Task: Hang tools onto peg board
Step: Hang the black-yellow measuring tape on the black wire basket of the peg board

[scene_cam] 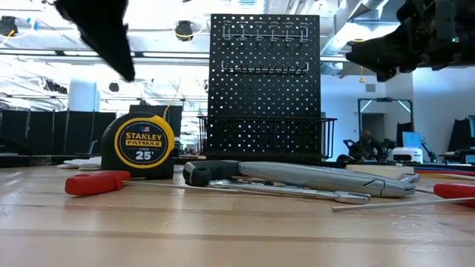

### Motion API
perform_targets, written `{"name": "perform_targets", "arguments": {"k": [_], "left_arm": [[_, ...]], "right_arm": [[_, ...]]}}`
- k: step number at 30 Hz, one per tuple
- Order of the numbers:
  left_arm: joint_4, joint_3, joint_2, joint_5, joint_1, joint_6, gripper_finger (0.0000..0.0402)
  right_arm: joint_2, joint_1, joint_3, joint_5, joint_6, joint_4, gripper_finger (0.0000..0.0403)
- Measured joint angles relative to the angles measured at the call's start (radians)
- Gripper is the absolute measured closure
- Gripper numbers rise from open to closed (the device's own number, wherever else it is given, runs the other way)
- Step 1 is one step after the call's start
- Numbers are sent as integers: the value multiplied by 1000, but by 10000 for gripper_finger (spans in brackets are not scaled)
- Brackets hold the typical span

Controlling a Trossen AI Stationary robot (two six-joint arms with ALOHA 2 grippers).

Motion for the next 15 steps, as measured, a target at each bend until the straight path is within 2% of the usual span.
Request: {"name": "perform_targets", "arguments": {"k": [4,9,12,15], "left_arm": [[-21,14,58,69,33,-97,124],[-94,20,65,110,86,-228,101],[-82,20,64,111,100,-240,99],[-1,12,71,118,118,-230,99]], "right_arm": [[12,0,1,-1,12,-6,255],[25,2,1,-2,32,-6,260],[37,10,1,-2,43,-2,262],[49,29,1,-2,42,1,262]]}}
